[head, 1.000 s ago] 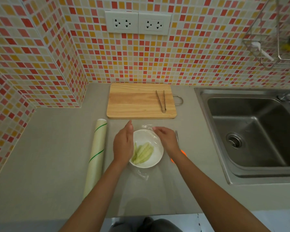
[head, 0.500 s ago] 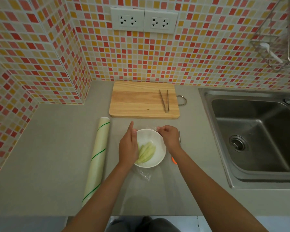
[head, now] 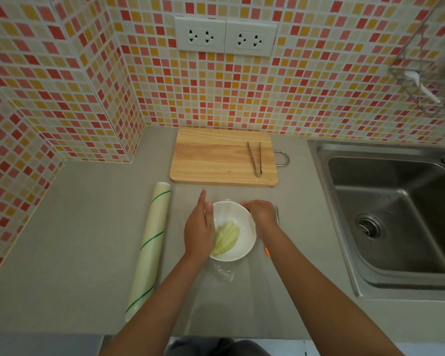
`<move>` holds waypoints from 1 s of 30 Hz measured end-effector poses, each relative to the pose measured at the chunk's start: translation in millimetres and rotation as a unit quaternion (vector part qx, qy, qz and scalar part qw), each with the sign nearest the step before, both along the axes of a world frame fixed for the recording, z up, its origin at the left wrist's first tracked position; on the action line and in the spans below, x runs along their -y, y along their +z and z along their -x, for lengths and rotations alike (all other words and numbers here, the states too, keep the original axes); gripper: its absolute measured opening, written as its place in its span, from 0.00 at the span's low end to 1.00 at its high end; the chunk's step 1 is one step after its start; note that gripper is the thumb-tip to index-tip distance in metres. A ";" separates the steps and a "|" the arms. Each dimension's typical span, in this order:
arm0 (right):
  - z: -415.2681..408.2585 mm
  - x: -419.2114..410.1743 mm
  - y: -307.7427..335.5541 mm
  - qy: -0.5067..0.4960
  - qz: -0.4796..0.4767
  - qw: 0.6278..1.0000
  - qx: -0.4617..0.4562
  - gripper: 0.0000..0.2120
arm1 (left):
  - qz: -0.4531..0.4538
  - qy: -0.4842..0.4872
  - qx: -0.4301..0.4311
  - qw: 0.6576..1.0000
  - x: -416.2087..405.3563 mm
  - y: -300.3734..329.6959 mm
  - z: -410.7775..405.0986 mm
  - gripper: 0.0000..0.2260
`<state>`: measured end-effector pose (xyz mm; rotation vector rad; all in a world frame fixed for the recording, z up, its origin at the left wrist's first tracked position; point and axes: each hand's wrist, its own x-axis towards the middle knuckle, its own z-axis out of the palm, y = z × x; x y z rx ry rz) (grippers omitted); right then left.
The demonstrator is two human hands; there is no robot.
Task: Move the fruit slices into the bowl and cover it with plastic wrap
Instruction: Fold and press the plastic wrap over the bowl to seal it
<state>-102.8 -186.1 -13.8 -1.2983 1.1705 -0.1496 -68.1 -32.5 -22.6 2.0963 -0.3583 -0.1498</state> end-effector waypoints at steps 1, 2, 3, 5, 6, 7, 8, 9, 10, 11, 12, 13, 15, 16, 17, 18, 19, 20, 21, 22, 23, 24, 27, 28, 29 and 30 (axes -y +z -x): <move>-1.6 0.9 -1.1 -0.005 0.008 1.000 -0.014 0.10 | 0.002 0.001 -0.002 1.000 0.0 -0.1 -0.1 0.21; -2.7 1.9 -2.5 -0.020 0.019 0.999 -0.016 0.09 | 0.003 0.001 -0.003 1.000 0.2 -0.2 0.0 0.21; -2.6 2.0 -1.9 -0.043 0.032 0.999 -0.002 0.09 | 0.006 0.001 -0.003 1.000 0.3 -0.2 0.1 0.21; 0.0 1.8 3.4 -0.076 0.081 0.992 0.067 0.09 | 0.009 -0.003 -0.004 1.000 0.9 -0.2 0.4 0.22; 2.0 1.0 7.0 -0.064 0.107 0.986 0.109 0.10 | 0.009 -0.004 -0.003 1.000 1.3 -0.5 0.1 0.22; 4.7 0.1 10.2 -0.034 0.120 0.981 0.147 0.11 | 0.009 -0.004 -0.003 1.000 1.4 -1.1 -0.3 0.22; 8.1 -0.9 12.1 0.011 0.111 0.977 0.179 0.11 | 0.012 -0.004 -0.005 1.000 1.6 -1.8 -0.7 0.22; 12.2 -2.4 12.4 0.064 0.083 0.975 0.196 0.11 | 0.016 -0.004 -0.007 1.000 1.7 -2.5 -0.9 0.21; 16.8 -3.9 10.7 0.119 0.054 0.972 0.196 0.11 | 0.021 -0.004 -0.009 1.000 1.7 -3.0 -1.1 0.21; 21.0 -5.8 7.9 0.167 0.032 0.967 0.188 0.12 | 0.028 -0.003 -0.011 1.000 1.6 -3.4 -1.4 0.21; 24.0 -7.0 4.1 0.198 0.017 0.963 0.180 0.13 | 0.035 -0.002 -0.014 0.999 1.4 -3.5 -1.7 0.21; 25.8 -8.5 1.2 0.211 0.006 0.961 0.177 0.14 | 0.043 -0.004 -0.018 0.999 1.3 -3.4 -2.1 0.21; 25.5 -10.7 0.2 0.209 -0.003 0.963 0.172 0.16 | 0.053 -0.013 -0.030 0.998 1.4 -3.3 -4.7 0.20; 24.9 -11.2 1.0 0.207 -0.001 0.964 0.167 0.16 | 0.056 -0.018 -0.036 0.998 1.4 -3.1 -6.6 0.20; 24.5 -11.5 2.0 0.207 0.001 0.964 0.164 0.17 | 0.059 -0.023 -0.042 0.997 1.3 -3.1 -8.5 0.20; 24.4 -11.6 2.6 0.206 0.001 0.965 0.163 0.18 | 0.064 -0.030 -0.048 0.996 1.2 -3.2 -10.4 0.19; 25.0 -11.6 2.6 0.203 0.001 0.965 0.163 0.18 | 0.067 -0.039 -0.053 0.996 1.1 -3.5 -12.6 0.19; 25.6 -11.8 2.3 0.198 0.003 0.966 0.164 0.17 | 0.068 -0.050 -0.058 0.995 1.0 -3.3 -15.0 0.19; 26.3 -12.7 2.1 0.192 0.010 0.967 0.165 0.17 | 0.068 -0.061 -0.065 0.994 1.2 -2.6 -17.6 0.19; 26.8 -14.5 2.2 0.184 0.022 0.969 0.165 0.16 | 0.070 -0.072 -0.075 0.992 1.7 -1.6 -20.5 0.19; 27.5 -17.4 2.2 0.170 0.036 0.971 0.166 0.16 | 0.074 -0.084 -0.088 0.990 2.4 -0.3 -23.6 0.19; 28.8 -21.0 1.6 0.150 0.050 0.973 0.171 0.15 | 0.079 -0.095 -0.101 0.987 2.9 1.2 -26.1 0.19; 35.2 -31.6 -1.1 0.084 0.074 0.976 0.189 0.13 | 0.081 -0.068 -0.115 0.988 3.7 2.8 -28.3 0.21; 37.9 -34.2 -1.8 0.068 0.076 0.976 0.194 0.13 | 0.068 -0.028 -0.113 0.991 3.3 2.6 -27.8 0.23; 40.7 -36.2 -2.1 0.053 0.074 0.976 0.199 0.14 | 0.046 0.011 -0.110 0.993 2.5 2.4 -26.7 0.24; 43.1 -37.9 -1.8 0.037 0.072 0.976 0.204 0.14 | 0.018 0.037 -0.108 0.993 1.1 1.7 -25.4 0.25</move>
